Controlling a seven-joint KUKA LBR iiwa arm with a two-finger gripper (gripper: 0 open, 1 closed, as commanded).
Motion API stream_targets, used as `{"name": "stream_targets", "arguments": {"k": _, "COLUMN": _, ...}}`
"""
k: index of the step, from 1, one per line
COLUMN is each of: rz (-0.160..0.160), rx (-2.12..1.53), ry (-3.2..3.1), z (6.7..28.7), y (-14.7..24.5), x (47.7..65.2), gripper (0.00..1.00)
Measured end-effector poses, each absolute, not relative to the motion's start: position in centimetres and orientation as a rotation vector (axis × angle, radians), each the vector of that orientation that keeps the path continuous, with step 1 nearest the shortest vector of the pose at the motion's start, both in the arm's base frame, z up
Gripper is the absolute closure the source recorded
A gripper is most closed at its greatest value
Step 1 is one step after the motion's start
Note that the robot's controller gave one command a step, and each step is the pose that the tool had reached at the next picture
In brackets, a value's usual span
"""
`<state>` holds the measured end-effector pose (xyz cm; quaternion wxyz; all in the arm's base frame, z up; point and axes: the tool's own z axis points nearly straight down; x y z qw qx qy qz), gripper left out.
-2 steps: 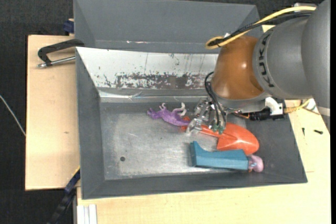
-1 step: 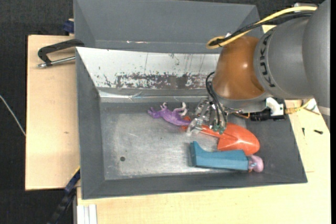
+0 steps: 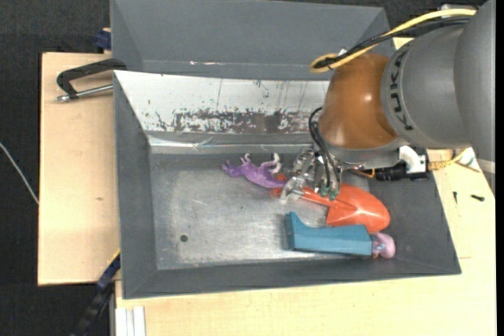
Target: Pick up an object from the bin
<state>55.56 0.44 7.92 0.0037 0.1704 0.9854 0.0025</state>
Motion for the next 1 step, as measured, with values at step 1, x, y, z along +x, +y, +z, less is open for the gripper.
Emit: {"name": "stream_targets", "arguments": {"k": 1, "rz": 0.005, "rx": 0.529, "ry": 3.090, "z": 8.14, "y": 0.49, "x": 55.59, "gripper": 1.00}}
